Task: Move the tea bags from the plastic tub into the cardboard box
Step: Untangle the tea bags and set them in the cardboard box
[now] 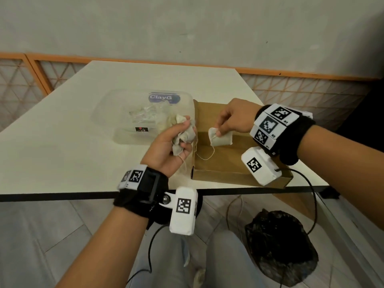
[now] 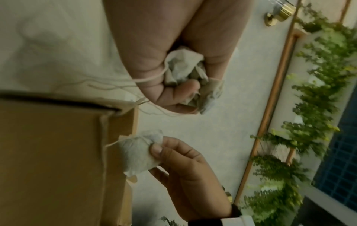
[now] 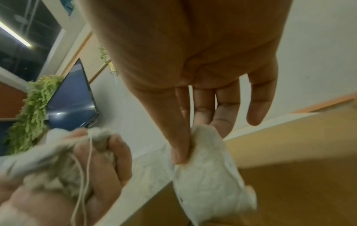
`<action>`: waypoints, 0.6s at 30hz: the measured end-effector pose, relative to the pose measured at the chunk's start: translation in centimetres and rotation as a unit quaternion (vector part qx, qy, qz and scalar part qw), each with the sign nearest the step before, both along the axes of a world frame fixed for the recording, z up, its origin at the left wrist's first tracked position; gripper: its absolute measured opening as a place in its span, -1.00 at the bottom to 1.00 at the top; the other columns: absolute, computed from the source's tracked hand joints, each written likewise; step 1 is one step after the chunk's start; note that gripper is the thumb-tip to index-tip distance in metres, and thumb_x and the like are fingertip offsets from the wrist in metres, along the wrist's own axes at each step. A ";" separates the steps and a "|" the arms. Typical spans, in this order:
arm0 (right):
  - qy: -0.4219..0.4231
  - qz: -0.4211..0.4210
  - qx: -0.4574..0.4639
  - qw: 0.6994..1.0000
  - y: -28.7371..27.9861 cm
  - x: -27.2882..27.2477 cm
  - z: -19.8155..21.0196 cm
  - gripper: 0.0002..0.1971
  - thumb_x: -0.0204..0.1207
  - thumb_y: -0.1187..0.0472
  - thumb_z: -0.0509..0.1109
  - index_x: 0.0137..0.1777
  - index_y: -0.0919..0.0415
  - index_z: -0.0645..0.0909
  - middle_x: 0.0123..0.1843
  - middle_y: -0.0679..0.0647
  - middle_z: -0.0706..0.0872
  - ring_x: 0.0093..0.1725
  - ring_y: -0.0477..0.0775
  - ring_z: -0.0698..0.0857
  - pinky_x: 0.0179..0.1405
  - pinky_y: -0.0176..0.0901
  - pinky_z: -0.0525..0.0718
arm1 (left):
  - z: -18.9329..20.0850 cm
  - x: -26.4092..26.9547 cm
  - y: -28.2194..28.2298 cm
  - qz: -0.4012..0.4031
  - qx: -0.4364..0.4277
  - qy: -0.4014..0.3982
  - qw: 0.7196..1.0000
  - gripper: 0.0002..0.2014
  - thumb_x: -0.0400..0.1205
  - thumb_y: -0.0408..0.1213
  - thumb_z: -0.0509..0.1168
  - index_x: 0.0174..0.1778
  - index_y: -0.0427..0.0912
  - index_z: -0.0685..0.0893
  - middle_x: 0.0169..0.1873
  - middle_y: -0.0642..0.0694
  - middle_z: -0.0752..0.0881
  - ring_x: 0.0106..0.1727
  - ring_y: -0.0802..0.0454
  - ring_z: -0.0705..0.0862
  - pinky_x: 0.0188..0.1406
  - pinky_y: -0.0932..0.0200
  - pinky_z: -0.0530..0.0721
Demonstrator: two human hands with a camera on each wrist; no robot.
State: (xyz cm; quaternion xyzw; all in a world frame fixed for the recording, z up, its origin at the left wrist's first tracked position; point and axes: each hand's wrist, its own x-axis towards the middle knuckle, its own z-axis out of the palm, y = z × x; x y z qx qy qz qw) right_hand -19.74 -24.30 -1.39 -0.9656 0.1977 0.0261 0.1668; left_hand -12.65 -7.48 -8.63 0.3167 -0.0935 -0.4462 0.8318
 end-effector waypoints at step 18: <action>0.126 0.031 0.062 0.990 1.3 1.2 -0.1 -0.90 0.38 0.02 0.51 -0.12 -0.06 0.77 0.00 -0.12 0.78 0.09 -0.11 0.61 0.24 -0.17 0.40 | -4.3 0.8 0.2 0.018 -0.014 0.084 0.996 -0.95 0.54 -0.34 0.30 -0.15 -0.12 0.65 -0.23 -0.04 0.65 -0.16 0.14 0.52 -0.56 0.47 0.51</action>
